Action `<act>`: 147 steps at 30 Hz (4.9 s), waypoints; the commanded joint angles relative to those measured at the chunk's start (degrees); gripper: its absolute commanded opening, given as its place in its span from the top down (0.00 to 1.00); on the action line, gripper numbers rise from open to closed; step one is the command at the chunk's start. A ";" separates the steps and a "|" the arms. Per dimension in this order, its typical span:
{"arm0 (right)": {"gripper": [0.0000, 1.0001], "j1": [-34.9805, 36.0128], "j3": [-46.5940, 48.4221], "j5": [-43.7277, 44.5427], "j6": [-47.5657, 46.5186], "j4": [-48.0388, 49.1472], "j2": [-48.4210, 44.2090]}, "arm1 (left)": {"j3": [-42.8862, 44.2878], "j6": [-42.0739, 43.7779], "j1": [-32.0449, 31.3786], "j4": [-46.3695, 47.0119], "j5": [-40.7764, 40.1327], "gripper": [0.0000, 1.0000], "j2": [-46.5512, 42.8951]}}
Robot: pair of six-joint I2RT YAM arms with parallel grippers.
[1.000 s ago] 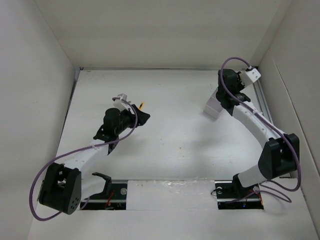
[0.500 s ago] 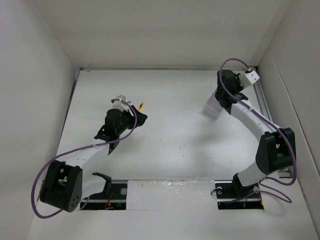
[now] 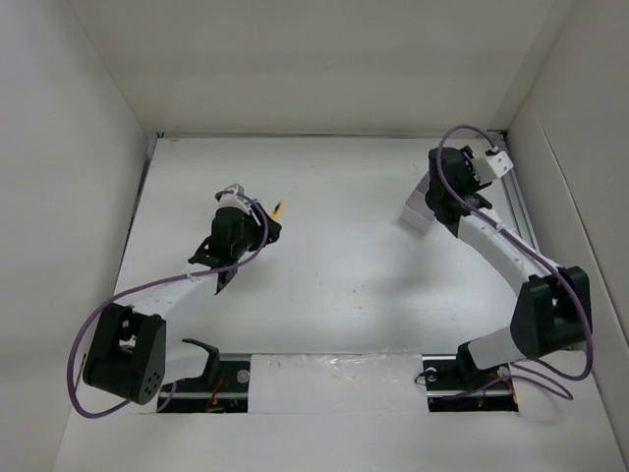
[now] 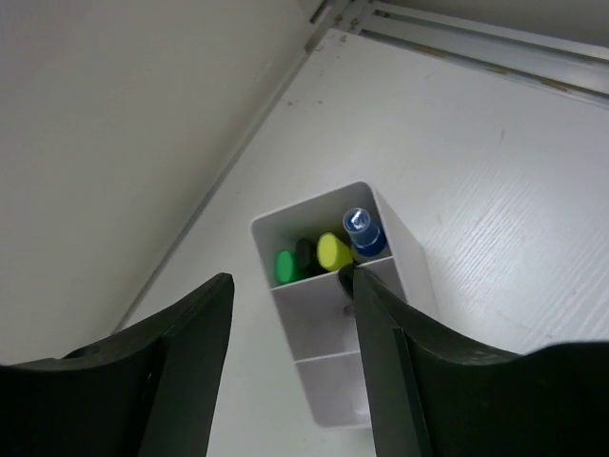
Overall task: Sort the stationery into containers
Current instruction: Place the scissors in the storage box, then pick up the stationery from the storage box, then place the stationery in the storage box.
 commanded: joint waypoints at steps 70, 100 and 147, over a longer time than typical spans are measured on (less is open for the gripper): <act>0.38 13.65 -9.37 -54.46 0.85 9.35 -9.70 | 10.03 7.35 -9.95 3.47 9.70 1.00 10.60; 1.00 18.66 -4.27 -56.85 1.91 13.40 3.87 | 8.18 7.88 -13.56 14.02 23.32 0.70 11.83; 0.77 6.01 -2.33 9.78 5.43 0.40 7.21 | 7.65 2.00 -11.36 3.57 1.27 0.50 7.52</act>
